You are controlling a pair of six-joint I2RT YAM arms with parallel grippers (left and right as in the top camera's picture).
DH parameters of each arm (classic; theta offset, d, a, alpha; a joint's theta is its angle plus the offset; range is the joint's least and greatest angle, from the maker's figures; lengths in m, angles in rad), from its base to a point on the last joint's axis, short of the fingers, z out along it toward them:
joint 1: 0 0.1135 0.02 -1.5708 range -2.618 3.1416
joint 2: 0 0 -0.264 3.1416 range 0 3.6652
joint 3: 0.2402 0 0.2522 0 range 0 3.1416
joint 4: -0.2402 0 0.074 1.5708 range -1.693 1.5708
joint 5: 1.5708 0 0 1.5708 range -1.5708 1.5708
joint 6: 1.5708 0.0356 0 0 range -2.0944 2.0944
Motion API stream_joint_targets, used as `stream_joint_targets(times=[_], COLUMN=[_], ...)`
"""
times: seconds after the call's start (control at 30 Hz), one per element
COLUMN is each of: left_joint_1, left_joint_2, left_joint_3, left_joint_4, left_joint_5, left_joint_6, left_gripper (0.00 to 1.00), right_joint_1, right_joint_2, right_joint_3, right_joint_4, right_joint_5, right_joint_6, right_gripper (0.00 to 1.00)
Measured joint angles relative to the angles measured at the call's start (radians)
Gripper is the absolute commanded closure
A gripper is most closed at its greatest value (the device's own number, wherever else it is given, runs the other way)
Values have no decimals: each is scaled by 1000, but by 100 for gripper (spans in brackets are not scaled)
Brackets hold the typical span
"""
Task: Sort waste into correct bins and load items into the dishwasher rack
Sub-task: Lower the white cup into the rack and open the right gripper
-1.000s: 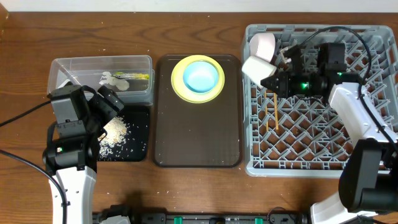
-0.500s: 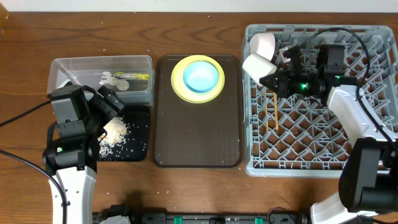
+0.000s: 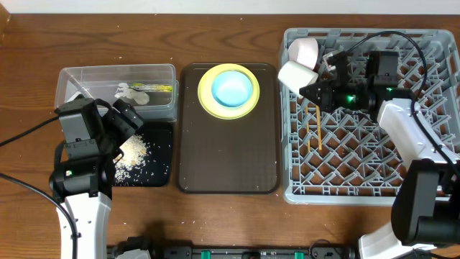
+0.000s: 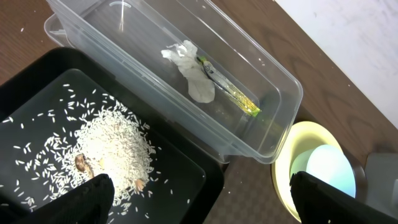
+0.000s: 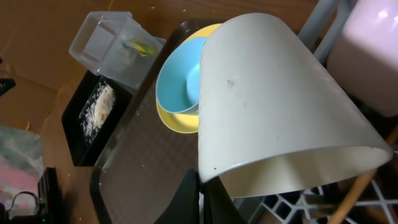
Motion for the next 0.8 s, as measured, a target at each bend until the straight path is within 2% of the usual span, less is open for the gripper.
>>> stream_joint_targets(times=[0.33, 0.8], left_joint_1=[0, 0], left_joint_2=[0, 0], left_joint_3=[0, 0], left_joint_4=[0, 0], left_joint_5=[0, 0], left_joint_6=[0, 0], left_gripper=[7, 6], right_joint_1=[36, 18], right_joint_2=[0, 0], right_joint_3=[0, -2], right_joint_4=[-7, -124], right_joint_5=[8, 113], right_joint_6=[0, -13], right_gripper=[99, 98])
